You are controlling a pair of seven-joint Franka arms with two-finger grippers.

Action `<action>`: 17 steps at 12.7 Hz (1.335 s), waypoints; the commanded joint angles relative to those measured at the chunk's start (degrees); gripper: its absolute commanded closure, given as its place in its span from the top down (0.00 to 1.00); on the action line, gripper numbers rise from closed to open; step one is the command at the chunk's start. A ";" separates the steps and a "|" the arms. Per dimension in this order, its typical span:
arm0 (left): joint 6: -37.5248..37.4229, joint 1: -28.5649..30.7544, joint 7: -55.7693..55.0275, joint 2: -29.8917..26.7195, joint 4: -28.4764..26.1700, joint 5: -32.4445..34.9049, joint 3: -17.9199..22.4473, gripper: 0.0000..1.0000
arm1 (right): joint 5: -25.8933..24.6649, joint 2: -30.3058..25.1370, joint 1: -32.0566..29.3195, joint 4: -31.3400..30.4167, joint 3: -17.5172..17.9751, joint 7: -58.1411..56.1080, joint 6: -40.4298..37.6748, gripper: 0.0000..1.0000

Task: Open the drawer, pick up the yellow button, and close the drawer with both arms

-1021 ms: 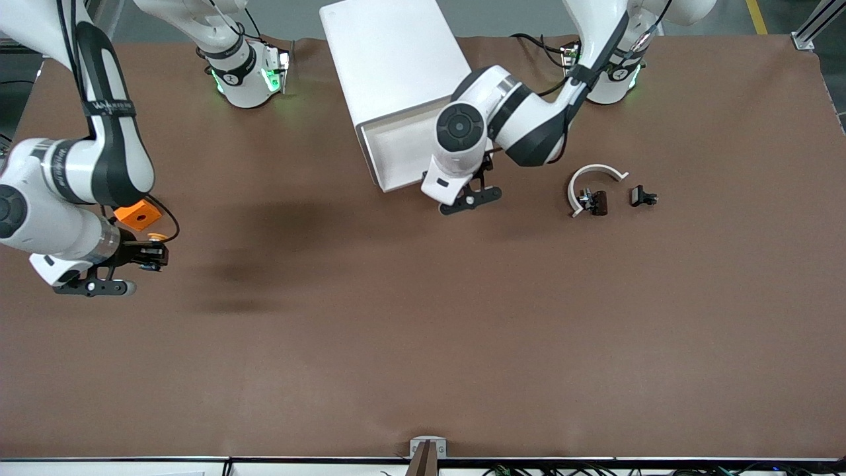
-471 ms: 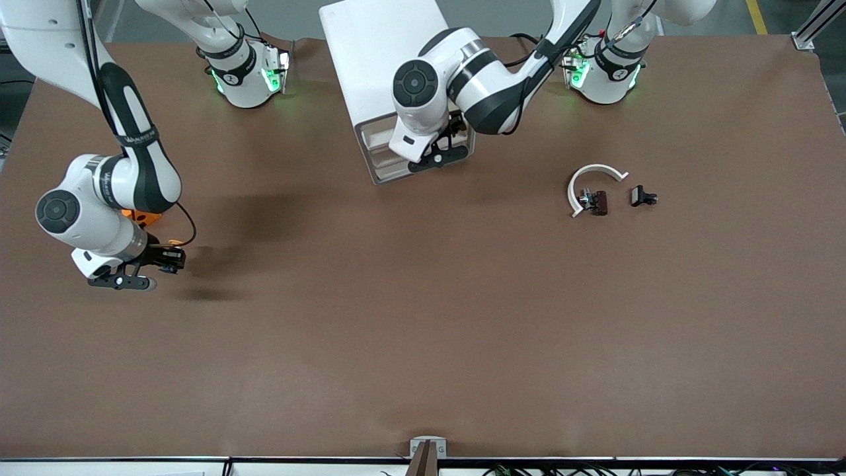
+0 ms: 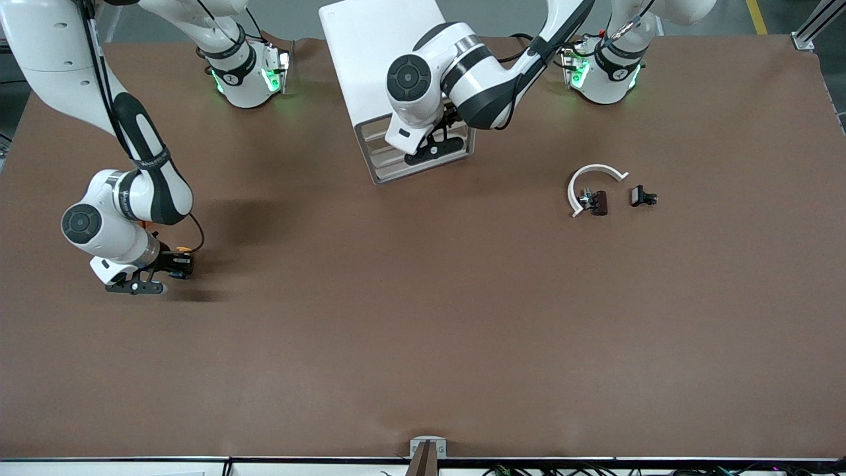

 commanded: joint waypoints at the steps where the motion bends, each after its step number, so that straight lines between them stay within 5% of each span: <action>1: 0.03 0.93 -0.21 -0.06 0.34 -1.21 -0.50 1.00 | -1.25 0.02 -1.33 0.40 1.04 -0.80 0.29 0.66; 2: 0.12 2.07 0.41 -0.15 0.43 -0.42 -0.15 1.00 | -1.16 -0.59 -1.32 0.48 1.13 -0.02 -0.23 1.00; 4: 0.21 7.41 0.50 0.11 2.70 3.95 -0.14 1.00 | -1.07 -4.87 -1.15 1.01 1.13 -0.01 -2.07 1.00; 8: 0.12 19.80 0.76 -2.07 4.47 13.36 -0.14 1.00 | -0.64 -17.35 2.26 6.35 1.57 1.13 -26.54 1.00; 12: 0.12 29.74 7.41 -3.05 7.72 17.25 -0.14 1.00 | -0.63 -27.47 7.54 12.16 1.65 8.24 -43.09 1.00; 17: -0.23 37.39 19.82 -6.64 7.99 16.73 -0.49 1.00 | -0.54 -29.16 8.61 27.27 1.74 7.81 -61.66 1.00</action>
